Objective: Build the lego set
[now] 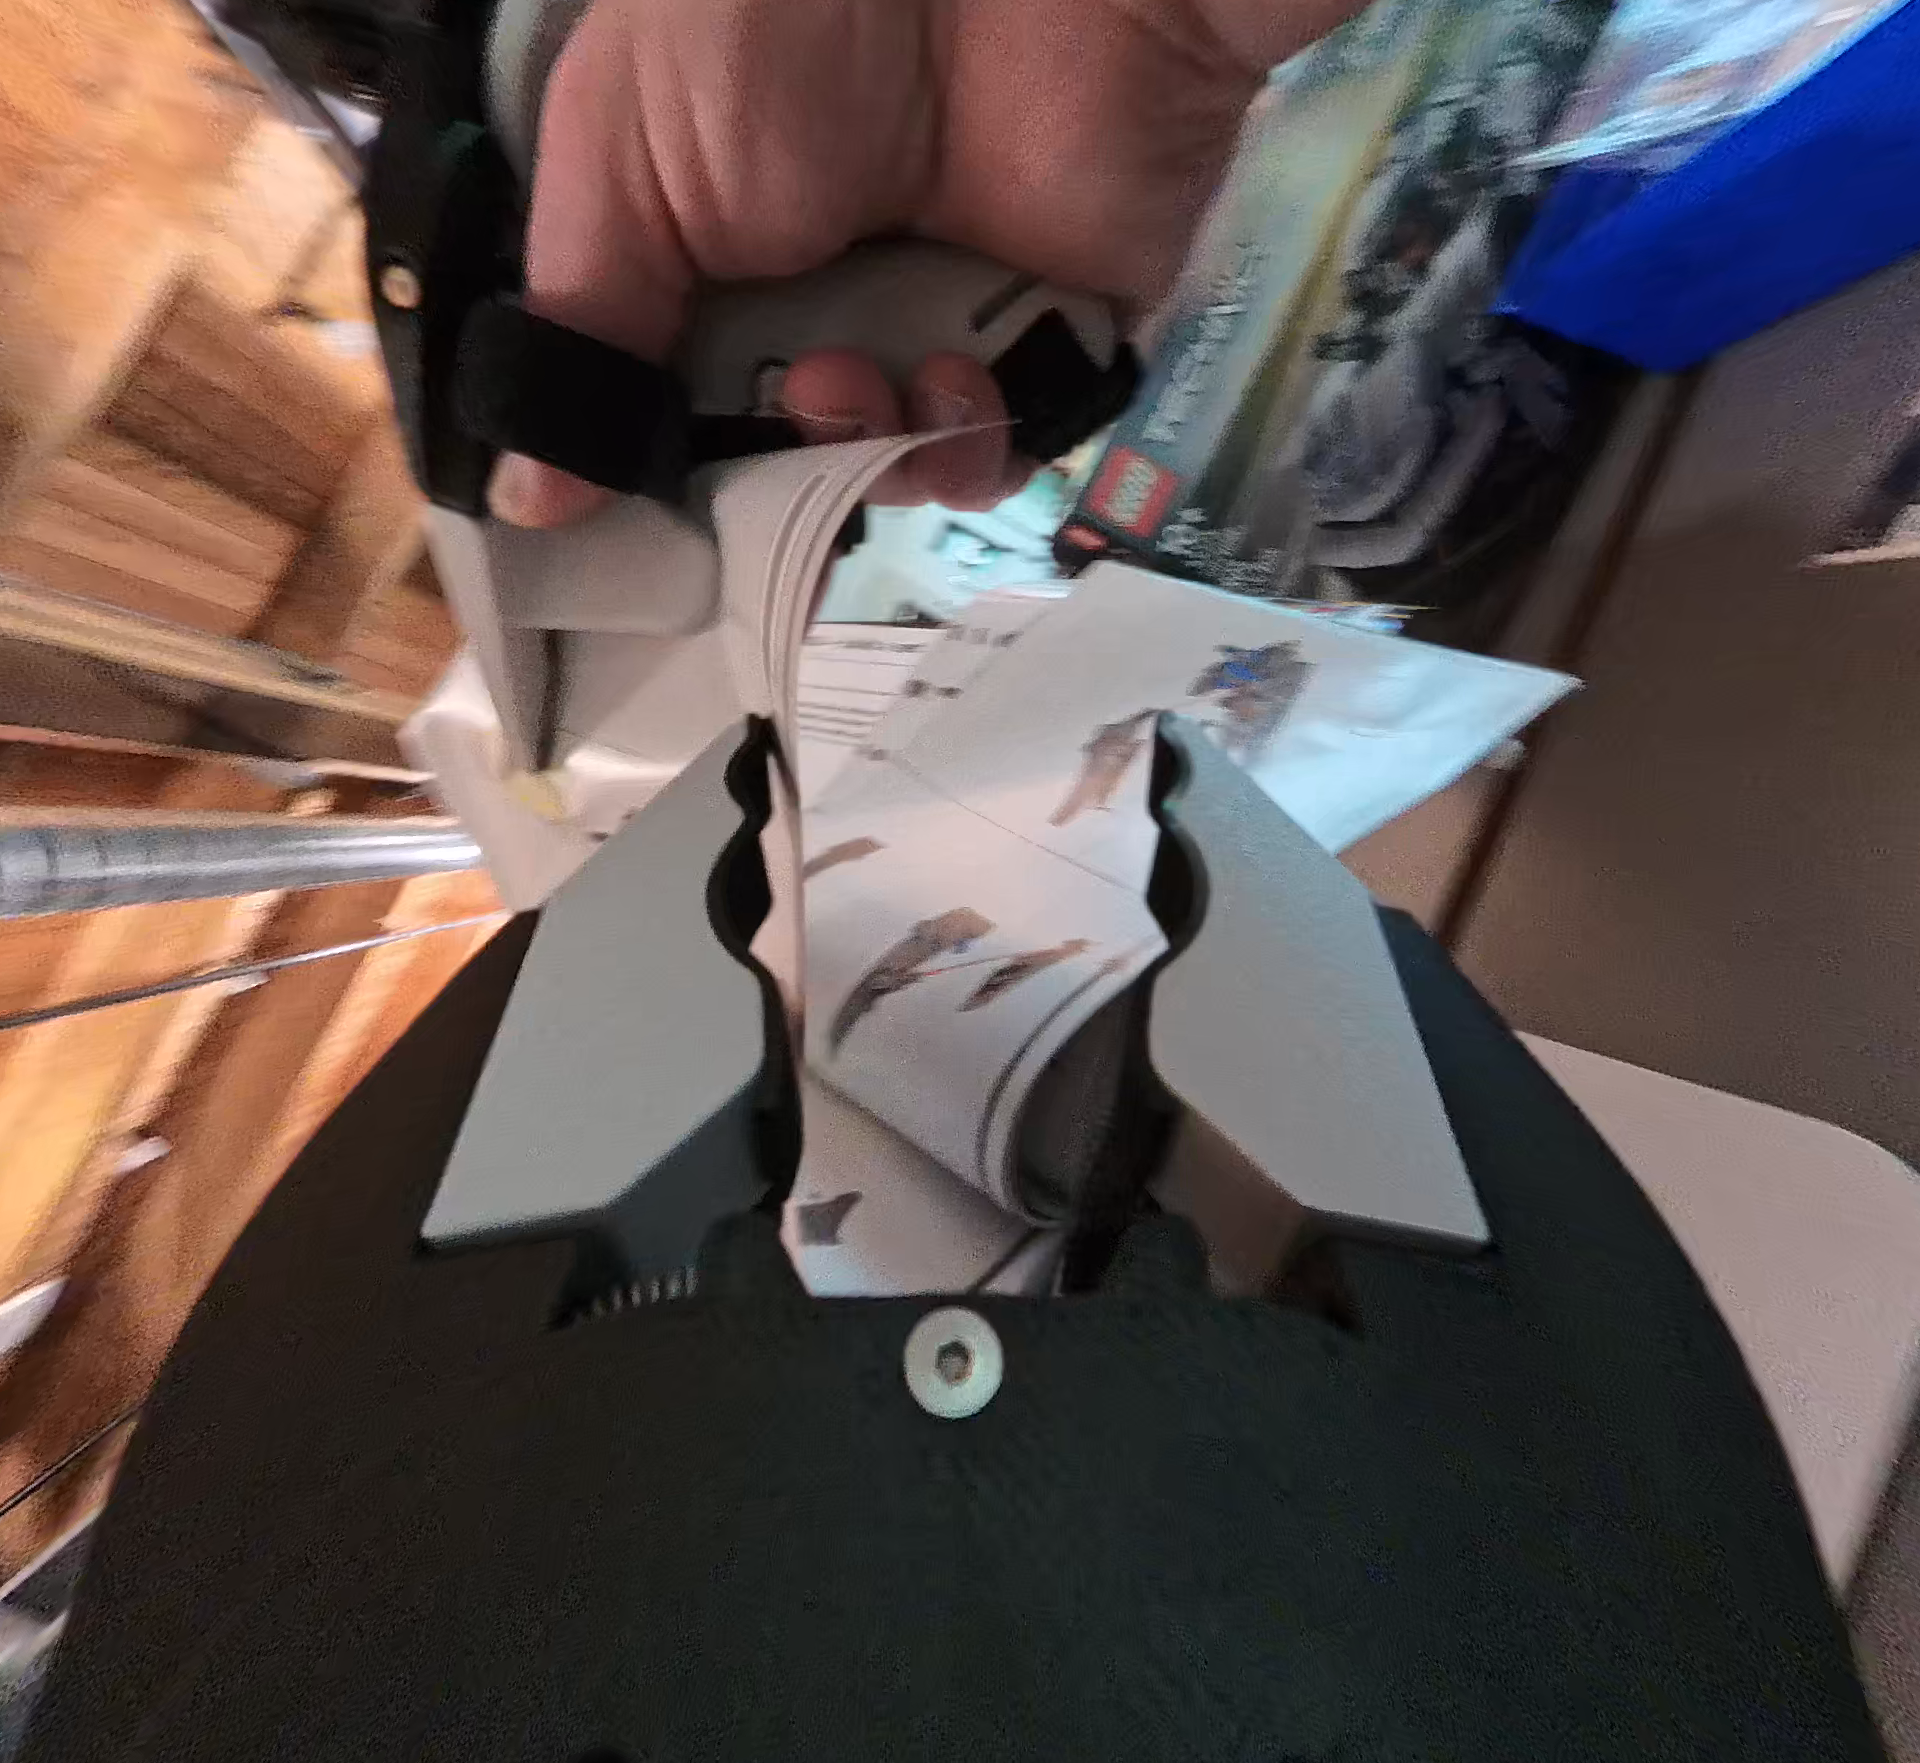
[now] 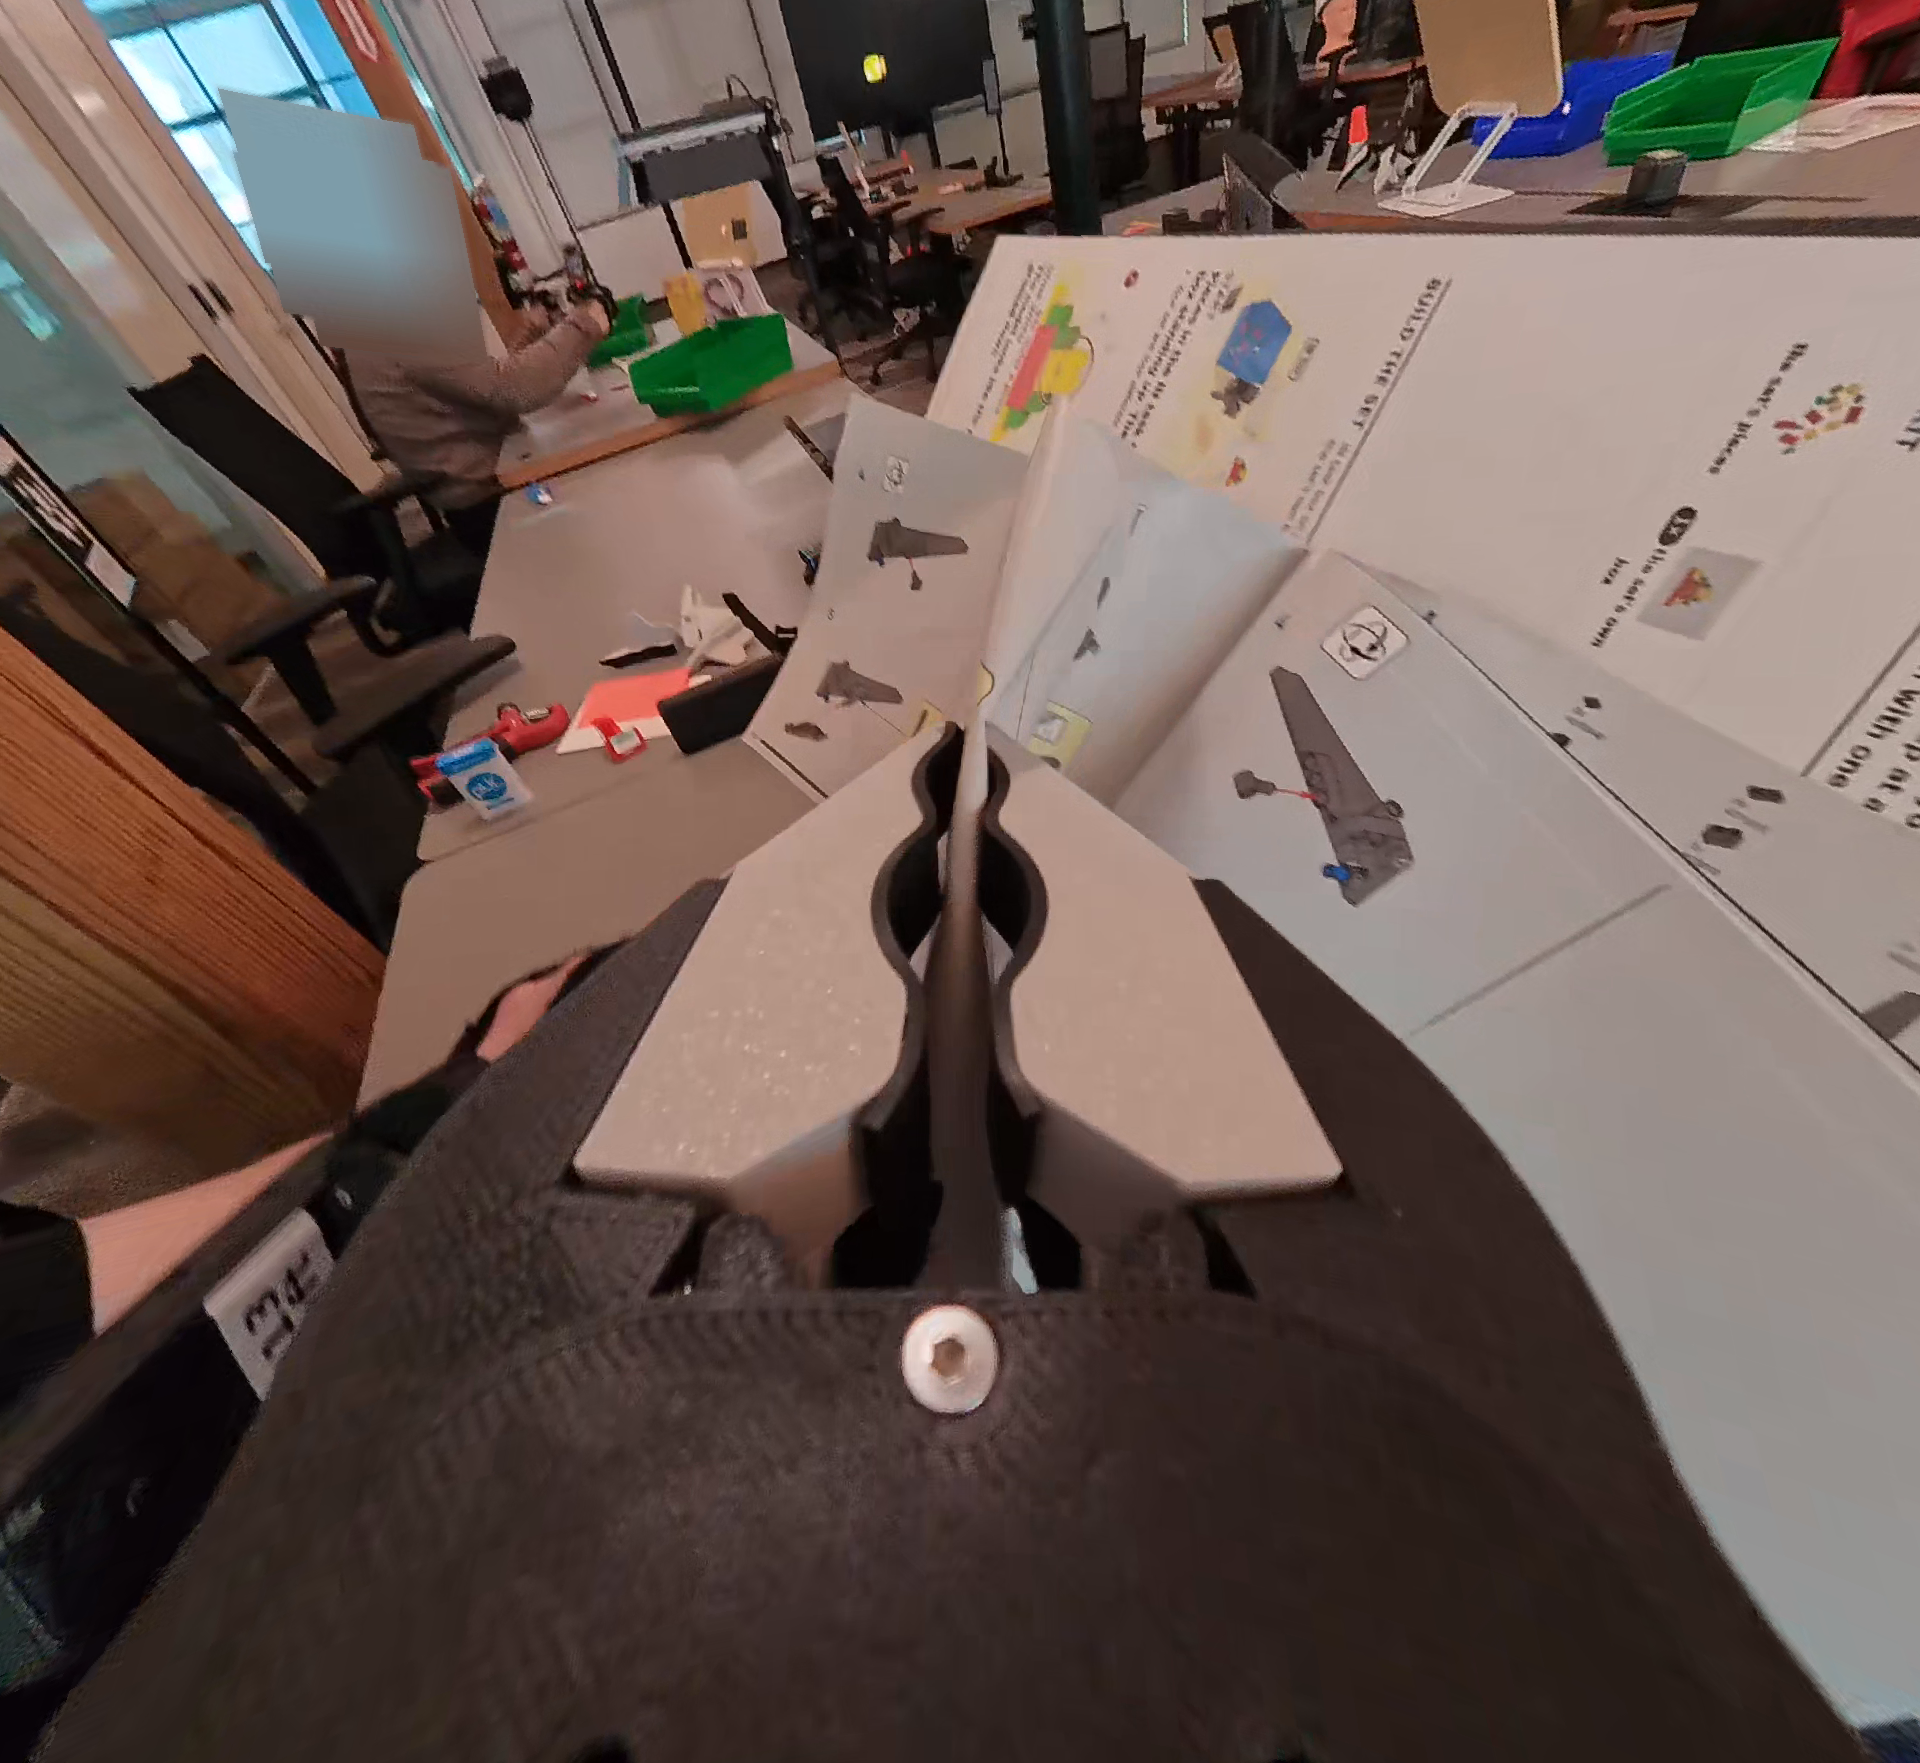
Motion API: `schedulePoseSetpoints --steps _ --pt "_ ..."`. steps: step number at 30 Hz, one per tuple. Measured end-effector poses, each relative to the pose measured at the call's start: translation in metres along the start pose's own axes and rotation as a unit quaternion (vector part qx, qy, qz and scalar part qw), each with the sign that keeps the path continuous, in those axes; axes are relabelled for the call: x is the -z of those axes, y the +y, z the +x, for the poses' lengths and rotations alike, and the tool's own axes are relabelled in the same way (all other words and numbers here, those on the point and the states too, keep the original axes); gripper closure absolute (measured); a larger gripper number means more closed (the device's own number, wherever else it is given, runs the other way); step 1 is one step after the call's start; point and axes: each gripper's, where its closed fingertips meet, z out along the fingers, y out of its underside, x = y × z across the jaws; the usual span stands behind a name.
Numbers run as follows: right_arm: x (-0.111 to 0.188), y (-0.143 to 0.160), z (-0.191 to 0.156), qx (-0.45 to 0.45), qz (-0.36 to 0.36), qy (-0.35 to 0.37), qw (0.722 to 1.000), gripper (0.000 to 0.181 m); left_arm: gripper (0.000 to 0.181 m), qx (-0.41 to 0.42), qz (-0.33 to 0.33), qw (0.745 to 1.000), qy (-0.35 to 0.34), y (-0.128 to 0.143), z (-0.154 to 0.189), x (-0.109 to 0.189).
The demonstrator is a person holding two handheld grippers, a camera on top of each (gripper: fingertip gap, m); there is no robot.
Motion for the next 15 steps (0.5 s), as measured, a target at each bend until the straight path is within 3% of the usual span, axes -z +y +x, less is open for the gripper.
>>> schedulePoseSetpoints --steps 2,3,4,5,7,8,11,15 --pt "-0.004 -0.004 -0.005 0.002 -0.001 0.009 1.0 0.181 0.137 -0.032 -0.016 0.996 -0.079 0.002 -0.019 0.001" --pt "-0.007 -0.005 -0.009 0.004 -0.002 0.007 1.0 0.181 0.166 -0.04 -0.02 0.991 -0.124 0.003 -0.032 0.006" --pt "-0.009 -0.008 -0.013 0.007 0.003 0.004 1.0 0.181 0.181 -0.033 -0.016 0.99 -0.137 0.002 -0.039 0.009" --pt "-0.011 -0.013 -0.017 0.015 0.016 0.004 1.0 0.167 0.181 -0.014 -0.018 0.99 -0.136 0.003 -0.043 0.011" --pt "-0.005 -0.031 -0.022 0.044 0.056 0.025 0.997 0.121 0.181 0.029 -0.001 0.989 -0.143 0.003 -0.058 0.019" --pt "0.003 -0.043 -0.024 0.062 0.089 0.037 0.993 0.113 0.181 0.054 0.005 0.988 -0.145 0.004 -0.068 0.023" --pt "0.033 -0.073 -0.032 0.101 0.187 0.064 0.975 0.108 0.181 0.139 0.024 0.979 -0.145 0.013 -0.1 0.039" --pt "0.032 -0.061 -0.039 0.139 0.174 0.071 0.972 0.13 0.181 0.26 0.042 0.96 -0.094 0.041 -0.127 0.052"
